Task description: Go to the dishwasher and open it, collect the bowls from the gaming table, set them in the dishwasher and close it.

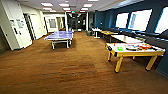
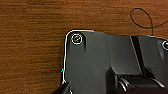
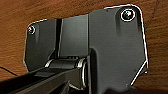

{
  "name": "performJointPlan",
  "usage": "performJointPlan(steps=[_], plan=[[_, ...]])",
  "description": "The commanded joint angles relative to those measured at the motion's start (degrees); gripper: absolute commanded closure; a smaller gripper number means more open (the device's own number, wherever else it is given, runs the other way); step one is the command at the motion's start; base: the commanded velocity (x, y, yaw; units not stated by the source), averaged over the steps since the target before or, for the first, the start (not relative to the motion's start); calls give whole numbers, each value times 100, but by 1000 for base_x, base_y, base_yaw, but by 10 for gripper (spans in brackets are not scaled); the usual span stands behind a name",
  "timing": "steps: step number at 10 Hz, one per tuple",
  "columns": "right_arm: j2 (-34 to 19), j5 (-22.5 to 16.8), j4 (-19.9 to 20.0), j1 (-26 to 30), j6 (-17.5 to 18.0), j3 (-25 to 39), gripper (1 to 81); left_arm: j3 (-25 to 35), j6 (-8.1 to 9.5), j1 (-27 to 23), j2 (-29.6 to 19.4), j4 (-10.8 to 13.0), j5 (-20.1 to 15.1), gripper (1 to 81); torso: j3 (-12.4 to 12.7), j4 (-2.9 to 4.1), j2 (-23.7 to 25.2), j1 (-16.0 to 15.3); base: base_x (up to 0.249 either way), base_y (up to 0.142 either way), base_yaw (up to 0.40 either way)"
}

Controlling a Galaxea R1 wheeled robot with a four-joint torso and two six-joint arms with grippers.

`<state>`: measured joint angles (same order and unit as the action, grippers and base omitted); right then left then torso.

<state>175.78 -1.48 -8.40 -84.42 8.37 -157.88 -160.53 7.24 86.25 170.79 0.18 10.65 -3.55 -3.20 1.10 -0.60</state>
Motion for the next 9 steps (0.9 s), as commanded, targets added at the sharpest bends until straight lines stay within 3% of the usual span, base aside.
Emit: performJointPlan(steps=[1, 9], plan=[[21, -292, 40, 333, -20, 13, 10, -40, -30, -288, -45, -1, -239, 10, 0, 0, 0, 0, 239, 0, 0], [21, -292, 49, 316, -11, 13, 10, -40, -30, -288, -27, -1, -239, 10, 0, 0, 0, 0, 246, 0, 0]])
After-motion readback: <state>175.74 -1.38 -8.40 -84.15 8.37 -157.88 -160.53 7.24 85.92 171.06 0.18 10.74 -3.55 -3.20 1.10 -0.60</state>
